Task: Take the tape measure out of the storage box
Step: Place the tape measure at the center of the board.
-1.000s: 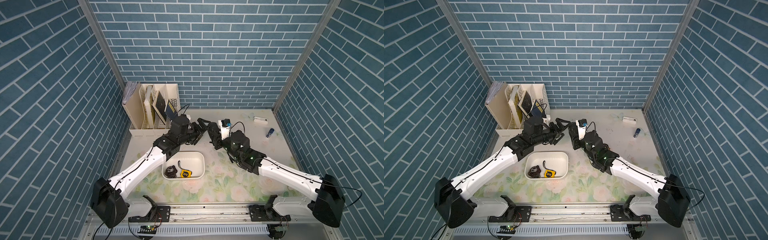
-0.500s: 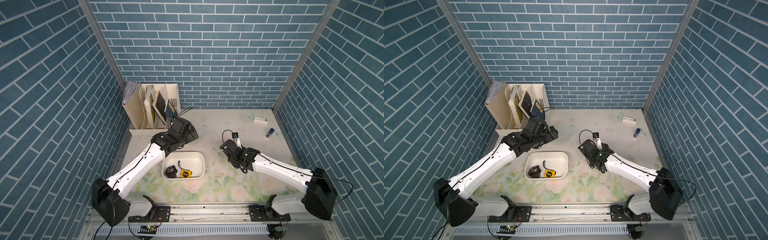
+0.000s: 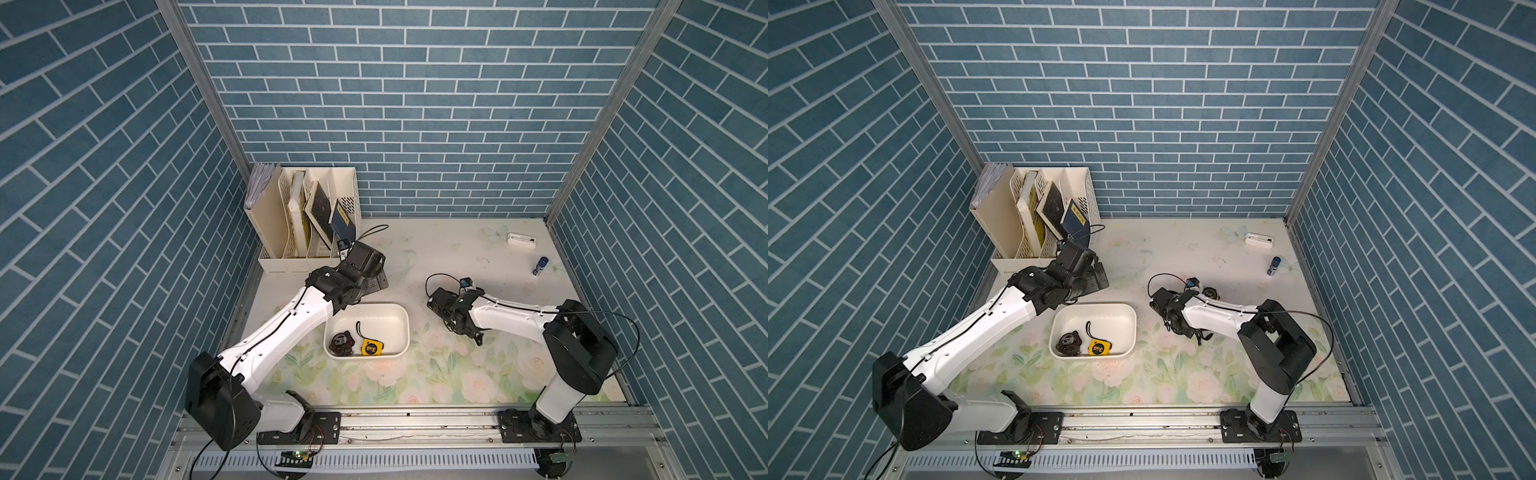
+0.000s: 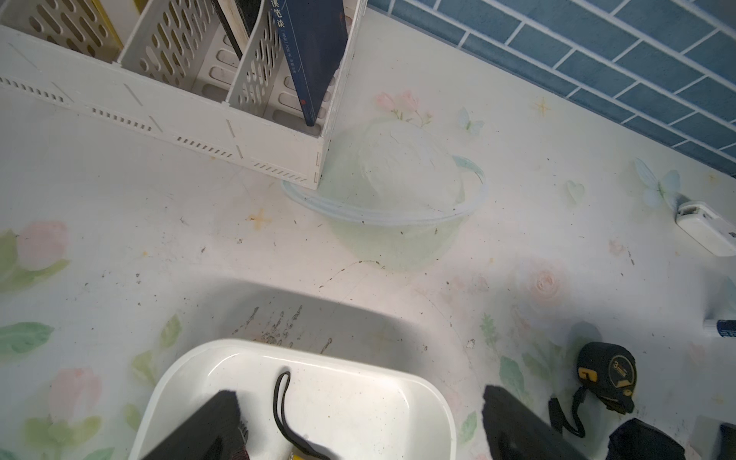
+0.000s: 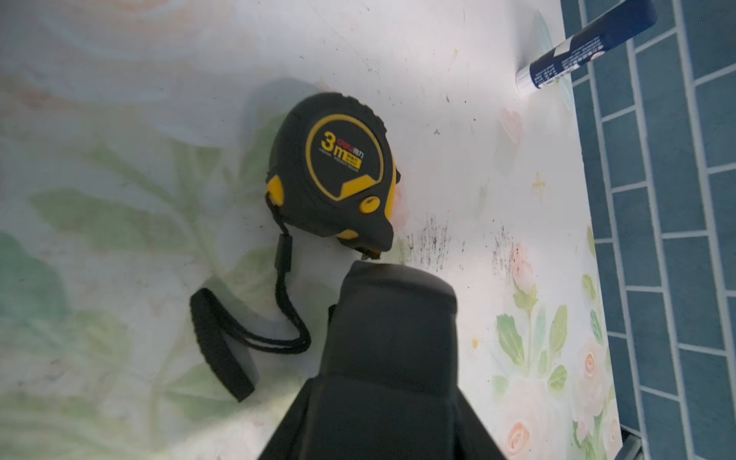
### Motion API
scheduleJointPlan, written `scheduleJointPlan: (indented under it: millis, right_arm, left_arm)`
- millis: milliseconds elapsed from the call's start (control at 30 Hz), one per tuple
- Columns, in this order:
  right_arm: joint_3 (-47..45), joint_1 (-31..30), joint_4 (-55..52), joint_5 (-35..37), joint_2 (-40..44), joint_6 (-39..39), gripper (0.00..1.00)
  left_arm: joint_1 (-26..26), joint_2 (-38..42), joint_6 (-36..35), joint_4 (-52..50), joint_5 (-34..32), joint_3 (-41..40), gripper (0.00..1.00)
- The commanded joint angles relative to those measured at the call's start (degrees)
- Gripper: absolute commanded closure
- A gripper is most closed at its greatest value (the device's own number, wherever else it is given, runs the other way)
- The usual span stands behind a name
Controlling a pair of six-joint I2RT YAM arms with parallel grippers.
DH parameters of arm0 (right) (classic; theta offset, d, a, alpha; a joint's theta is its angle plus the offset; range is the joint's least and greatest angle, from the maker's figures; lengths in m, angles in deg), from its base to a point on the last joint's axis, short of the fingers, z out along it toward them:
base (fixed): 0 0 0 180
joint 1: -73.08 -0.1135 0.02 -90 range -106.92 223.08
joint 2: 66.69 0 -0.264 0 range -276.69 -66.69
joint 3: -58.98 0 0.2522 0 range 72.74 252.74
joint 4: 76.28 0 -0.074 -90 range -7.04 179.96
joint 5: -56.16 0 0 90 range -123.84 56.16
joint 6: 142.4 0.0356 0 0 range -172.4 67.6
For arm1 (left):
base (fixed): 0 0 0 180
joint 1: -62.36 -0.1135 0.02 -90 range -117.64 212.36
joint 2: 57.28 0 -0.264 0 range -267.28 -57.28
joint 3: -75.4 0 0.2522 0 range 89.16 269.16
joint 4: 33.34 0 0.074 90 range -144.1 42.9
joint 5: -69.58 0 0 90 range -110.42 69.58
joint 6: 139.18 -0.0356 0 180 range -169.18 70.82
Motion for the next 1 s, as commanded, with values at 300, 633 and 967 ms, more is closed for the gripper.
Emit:
scheduleJointPlan:
  millis: [300,633,967]
  right_arm:
    - [-0.6,1.5,2.8,-5.3,-4.1,-3.4,1.0]
    - [-0.4,1.5,3.0,-7.3,-5.1,-4.7,0.8]
    - [-0.5,1.4,2.9,-7.2,-5.3,-4.8,0.39]
  left_arm:
    - [-0.1,1.1,-1.7,-4.8,-5.2,3.1,0.0]
    - [-0.1,1.5,-1.7,-5.6,-6.1,3.3,0.0]
    - [-0.1,1.8,-1.7,-5.3,-5.7,3.4,0.0]
